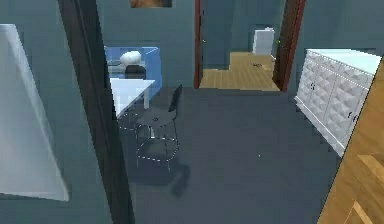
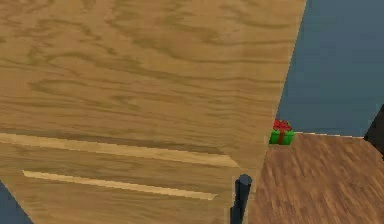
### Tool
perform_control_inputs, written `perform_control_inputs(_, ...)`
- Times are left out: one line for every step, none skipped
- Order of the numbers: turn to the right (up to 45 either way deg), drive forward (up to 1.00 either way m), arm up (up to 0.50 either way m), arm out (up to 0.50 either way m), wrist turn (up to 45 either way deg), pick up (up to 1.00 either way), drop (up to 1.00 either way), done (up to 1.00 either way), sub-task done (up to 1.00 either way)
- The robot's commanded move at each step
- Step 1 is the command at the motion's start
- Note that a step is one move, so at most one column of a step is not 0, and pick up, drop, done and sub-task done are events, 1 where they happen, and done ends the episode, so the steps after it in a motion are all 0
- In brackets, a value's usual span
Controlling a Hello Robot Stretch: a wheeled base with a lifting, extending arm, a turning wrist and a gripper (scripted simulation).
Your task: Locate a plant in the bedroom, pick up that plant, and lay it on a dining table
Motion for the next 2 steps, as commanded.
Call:
perform_control_inputs(6.0,0.0,0.0,0.0,0.0,0.0,0.0,0.0,0.0)
perform_control_inputs(0.0,1.0,0.0,0.0,0.0,0.0,0.0,0.0,0.0)
